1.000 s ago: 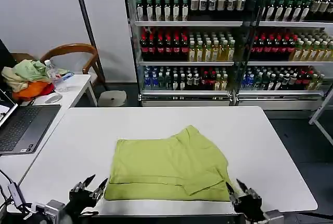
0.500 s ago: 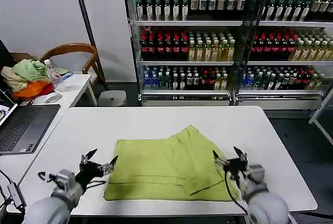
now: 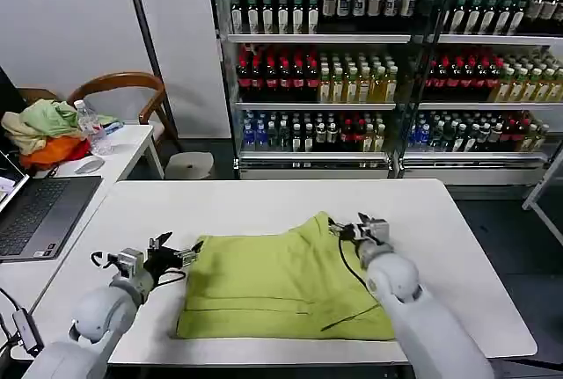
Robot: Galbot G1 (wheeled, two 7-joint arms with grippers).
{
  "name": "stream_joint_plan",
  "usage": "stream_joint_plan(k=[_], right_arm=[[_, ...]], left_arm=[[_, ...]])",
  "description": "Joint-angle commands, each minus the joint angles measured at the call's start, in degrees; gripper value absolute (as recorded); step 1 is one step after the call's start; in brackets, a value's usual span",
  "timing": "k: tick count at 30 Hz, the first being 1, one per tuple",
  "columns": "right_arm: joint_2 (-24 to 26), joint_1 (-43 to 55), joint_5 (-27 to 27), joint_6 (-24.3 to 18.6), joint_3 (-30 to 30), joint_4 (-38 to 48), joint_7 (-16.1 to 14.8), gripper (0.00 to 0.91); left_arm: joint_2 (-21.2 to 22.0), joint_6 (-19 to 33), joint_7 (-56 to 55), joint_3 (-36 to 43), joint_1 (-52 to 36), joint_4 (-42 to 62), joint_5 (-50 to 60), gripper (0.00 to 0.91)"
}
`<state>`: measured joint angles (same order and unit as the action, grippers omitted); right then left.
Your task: Fold and organize the clothes.
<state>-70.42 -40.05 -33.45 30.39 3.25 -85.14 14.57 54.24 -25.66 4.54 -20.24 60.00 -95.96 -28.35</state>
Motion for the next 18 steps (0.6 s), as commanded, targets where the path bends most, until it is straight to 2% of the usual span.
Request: stream_joint_plan(k=[1,13,14,15,16,17,18], right_arm=[[-5.9,9.6,0.2,0.0,-4.4,13.5,-1.2,0.907],[-5.9,8.8,0.6,0.1,-4.5,14.3,-1.9,0.907],[-5.9,8.8,0.8,0.2,-4.6,14.4,-2.0,0.907],[-6.0,8.7,0.9,0.2,-4.6,14.4,-2.0,0.907],[-5.9,8.6,0.9,0.2,-4.6,14.5,-2.1,0.514],[-5.9,8.4,0.9,0.3,-4.7,14.4,-2.1,0.212],[-5.9,8.3,0.9,0.3,-4.7,14.5,-2.1,0.000]], left_arm=[[0.3,0.2,1.3,3.7,-7.3,9.9,-0.3,0.907],[1.3,0.1,2.6,5.5,-7.7,11.1,0.6,0.907],[1.6,0.0,2.3,5.7,-8.0,11.6,1.5,0.887],[1.7,0.2,2.3,5.7,-8.1,11.9,1.5,0.635],[1.8,0.2,2.5,5.7,-8.3,12.4,1.5,0.161],[1.8,0.2,2.4,5.7,-8.5,12.8,1.4,0.161],[1.8,0.3,2.4,5.7,-8.6,12.9,1.2,0.040]])
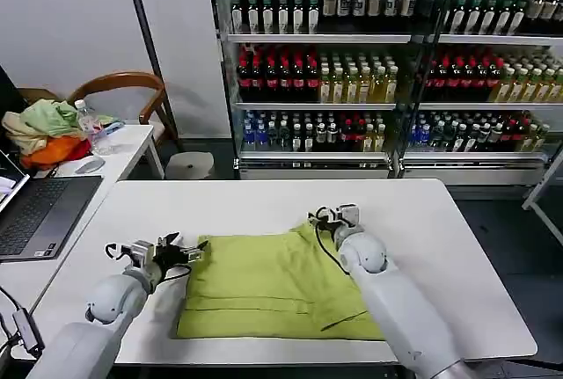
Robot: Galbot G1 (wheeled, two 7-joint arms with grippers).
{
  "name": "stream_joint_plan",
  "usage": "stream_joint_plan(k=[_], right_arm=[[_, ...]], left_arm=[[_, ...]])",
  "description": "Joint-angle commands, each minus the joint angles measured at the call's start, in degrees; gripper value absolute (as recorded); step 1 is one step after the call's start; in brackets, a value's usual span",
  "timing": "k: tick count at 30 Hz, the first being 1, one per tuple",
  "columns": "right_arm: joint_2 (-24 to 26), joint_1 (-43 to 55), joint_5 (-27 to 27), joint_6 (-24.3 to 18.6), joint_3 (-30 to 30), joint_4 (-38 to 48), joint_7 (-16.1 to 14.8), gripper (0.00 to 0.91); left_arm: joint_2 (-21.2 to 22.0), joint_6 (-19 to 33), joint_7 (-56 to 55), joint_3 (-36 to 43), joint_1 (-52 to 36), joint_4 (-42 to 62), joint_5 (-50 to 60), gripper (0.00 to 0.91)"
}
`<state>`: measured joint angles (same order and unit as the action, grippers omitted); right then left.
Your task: Fold and organize the clothes.
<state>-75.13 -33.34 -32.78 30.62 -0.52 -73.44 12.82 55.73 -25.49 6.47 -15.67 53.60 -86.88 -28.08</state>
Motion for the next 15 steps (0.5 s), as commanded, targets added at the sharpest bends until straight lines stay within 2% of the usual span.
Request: stream_joint_plan(k=[1,15], right_arm=[[-1.2,1.6,0.2,0.0,-0.9,2.8,-0.5,0.000],[-1.1,1.0,0.0,0.1,-0.6,2.7,-1.0,0.000]], left_arm=[[0.3,0.1,0.5,1.1,-2.2,4.0,0.9,0.040],[0.6,0.6,2.6,1.6,-1.8,3.4,0.9,0.040]])
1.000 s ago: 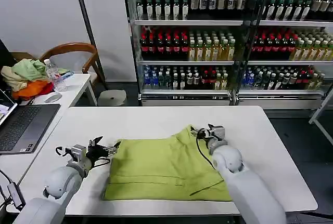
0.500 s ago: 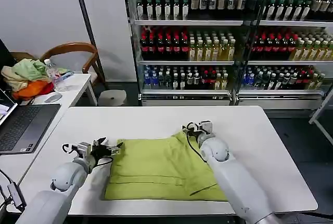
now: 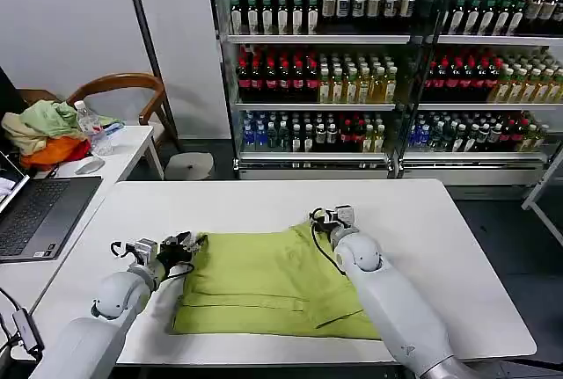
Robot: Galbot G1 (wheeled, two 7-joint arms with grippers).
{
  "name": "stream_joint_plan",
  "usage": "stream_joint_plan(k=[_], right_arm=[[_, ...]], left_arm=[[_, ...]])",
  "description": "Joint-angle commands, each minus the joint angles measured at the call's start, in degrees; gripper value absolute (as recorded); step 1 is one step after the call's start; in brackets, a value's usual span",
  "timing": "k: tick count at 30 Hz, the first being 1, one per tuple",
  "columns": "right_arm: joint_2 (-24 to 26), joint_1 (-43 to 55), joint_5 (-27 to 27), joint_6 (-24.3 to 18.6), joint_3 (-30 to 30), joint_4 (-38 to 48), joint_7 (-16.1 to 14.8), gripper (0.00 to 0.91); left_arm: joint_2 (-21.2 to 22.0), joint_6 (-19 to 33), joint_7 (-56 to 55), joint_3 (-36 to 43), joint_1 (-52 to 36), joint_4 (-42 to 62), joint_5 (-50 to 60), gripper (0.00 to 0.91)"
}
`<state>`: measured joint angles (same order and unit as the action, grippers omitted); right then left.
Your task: Fold and organize the clothes.
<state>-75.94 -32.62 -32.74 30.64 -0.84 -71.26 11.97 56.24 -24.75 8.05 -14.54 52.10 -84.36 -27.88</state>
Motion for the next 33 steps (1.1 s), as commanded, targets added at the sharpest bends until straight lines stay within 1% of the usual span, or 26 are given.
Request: stream_joint_plan(k=[1,3,4,6,10,13,16,19,26,30,33], right_arm=[[-0.3,0.2,0.0,0.0,-0.3,0.3,-0.3,0.000],[-0.2,0.2,0.1,-0.3,-0.3,0.2,-0.4,0.000],[-0.1,0.2,0.3,-1.0,-0.2,-0.1,-0.6,0.000],[0.3,0.1,0.8,-1.8,-0.1,-0.7,-0.7,0.000],[3.0,-2.1,0.0,-1.5,0.3,-7.9,-0.3,0.000],[6.3,-5.9,-2.0,0.0,1.1,-15.7,0.5,0.000],[9.1,-9.7,-2.8,1.0,2.0,-22.1,0.9,0.000],[11.4,-13.1,-3.4,1.4,3.8,-26.7,1.1,0.000],[14.1,-21.7,-3.6,1.5,8.0,-35.0,1.5,0.000],[14.7,-26.6,-3.6,1.5,10.0,-38.2,1.8,0.000],[14.9,-30.5,-3.6,1.7,10.9,-42.5,2.1,0.000]], left_arm=[[0.2,-0.1,1.1,0.4,-0.3,0.8,0.7,0.040],[0.2,-0.1,1.3,0.5,-0.3,0.7,0.7,0.050],[0.3,0.0,1.4,0.5,-0.3,0.7,0.7,0.040],[0.3,0.4,1.5,0.4,-0.3,0.3,0.5,0.050],[-0.1,1.2,1.3,-0.7,0.6,-1.8,-1.2,0.040],[-0.7,1.5,1.2,-1.9,2.8,-4.9,-2.0,0.050],[-1.5,1.6,0.8,-3.3,6.0,-8.5,-3.0,0.050],[-2.3,1.6,0.6,-5.2,8.5,-11.7,-4.7,0.050],[-3.1,1.9,0.8,-8.4,14.2,-16.7,-5.6,0.050],[-2.7,2.1,1.4,-11.5,16.9,-17.8,-7.1,0.050],[-2.9,2.6,1.6,-12.3,19.2,-19.1,-6.8,0.050]])
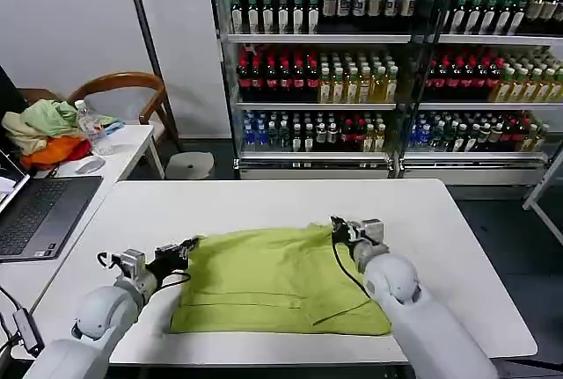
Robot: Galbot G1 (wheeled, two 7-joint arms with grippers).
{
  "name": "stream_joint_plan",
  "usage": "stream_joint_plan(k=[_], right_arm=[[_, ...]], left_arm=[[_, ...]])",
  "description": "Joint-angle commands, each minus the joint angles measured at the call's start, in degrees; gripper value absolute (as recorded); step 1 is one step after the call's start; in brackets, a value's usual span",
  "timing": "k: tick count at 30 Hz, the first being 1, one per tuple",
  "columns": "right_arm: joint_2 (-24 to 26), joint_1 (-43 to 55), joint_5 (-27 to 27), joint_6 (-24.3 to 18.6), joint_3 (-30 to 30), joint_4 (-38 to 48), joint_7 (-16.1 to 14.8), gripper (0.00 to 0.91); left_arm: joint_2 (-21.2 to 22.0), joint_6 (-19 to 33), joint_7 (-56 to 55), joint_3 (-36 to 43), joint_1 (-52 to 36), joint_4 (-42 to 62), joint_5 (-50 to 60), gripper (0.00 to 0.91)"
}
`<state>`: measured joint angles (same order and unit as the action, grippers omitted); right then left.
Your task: Fold and organize the clothes.
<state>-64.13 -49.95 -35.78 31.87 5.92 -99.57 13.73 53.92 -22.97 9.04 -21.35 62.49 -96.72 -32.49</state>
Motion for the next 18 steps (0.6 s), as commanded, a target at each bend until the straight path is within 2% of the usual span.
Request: stream_joint_plan(k=[1,18], right_arm=[[3.2,-14.2,-0.5,0.5,4.4,-15.2,0.5,0.000],[3.4,-19.4,2.1,0.1,5.6,-19.2,0.8,0.000]], left_arm=[[-0.6,0.8,0.7,-5.8,9.6,-7.0,-2.1,0.050],[-0.3,1.4,1.1,-8.0,14.7,-9.5,-0.4,0.050]])
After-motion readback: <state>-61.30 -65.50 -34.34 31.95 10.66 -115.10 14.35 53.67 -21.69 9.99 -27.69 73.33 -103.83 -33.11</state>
